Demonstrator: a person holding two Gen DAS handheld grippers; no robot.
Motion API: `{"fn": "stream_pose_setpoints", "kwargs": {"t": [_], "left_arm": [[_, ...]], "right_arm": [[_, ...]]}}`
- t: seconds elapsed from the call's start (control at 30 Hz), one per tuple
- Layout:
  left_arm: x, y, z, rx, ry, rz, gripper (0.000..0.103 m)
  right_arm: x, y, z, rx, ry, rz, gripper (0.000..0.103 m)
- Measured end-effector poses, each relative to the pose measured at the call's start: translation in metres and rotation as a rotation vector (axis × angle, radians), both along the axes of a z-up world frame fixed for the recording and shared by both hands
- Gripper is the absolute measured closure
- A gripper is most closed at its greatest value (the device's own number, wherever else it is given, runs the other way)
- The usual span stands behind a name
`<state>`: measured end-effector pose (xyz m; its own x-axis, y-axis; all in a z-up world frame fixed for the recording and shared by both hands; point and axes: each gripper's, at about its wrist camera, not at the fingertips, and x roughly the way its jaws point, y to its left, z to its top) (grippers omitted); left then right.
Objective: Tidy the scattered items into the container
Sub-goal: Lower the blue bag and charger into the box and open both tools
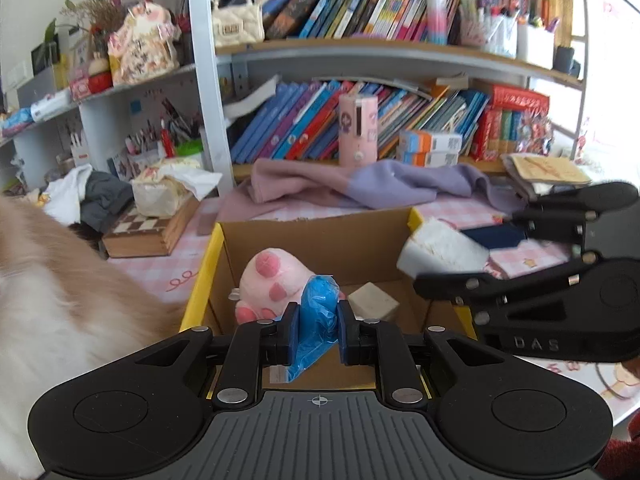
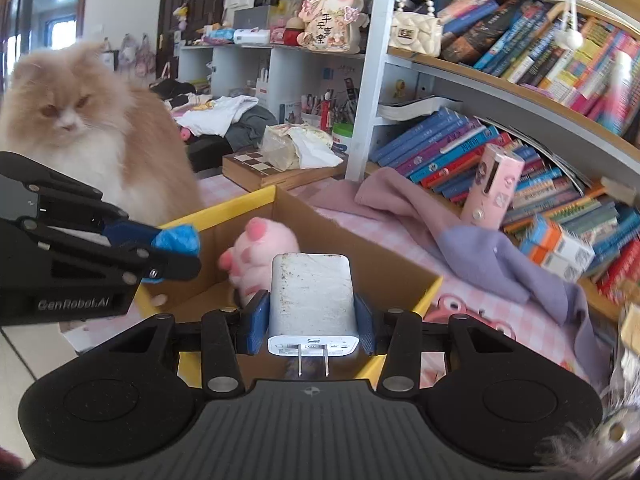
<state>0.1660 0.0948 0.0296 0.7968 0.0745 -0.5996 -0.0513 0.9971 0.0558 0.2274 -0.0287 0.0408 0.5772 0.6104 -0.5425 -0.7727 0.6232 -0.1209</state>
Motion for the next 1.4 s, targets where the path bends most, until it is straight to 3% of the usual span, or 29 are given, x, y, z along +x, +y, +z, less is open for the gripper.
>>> {"fn": "stream_pose_setpoints", "kwargs": {"t": [0.4,0.8,1.3,1.4], "left_arm": [[0.057,0.007,-0.039,0.02,0.201,-0.015,0.085],[0.081,0.004,-0.063,-0.009,0.313,-0.039,0.085],[0.084,0.003,-0.065,-0.012,0.315,-0.06,0.081],[0.081,0.005,-0.064,-0.018,0.302,-0.058,0.071]], "right_arm": [[0.085,0.05,-0.033,-0.203,-0.022,0.13,0.061],[0.112,0.083,-0.078,-0.445,0.007,0.283,0.061],[0.114,0.093,-0.078,-0.443,0.025,0.314,0.06],[0.113,0.09,-0.076,-0.419,0.008,0.298,0.055]]}}
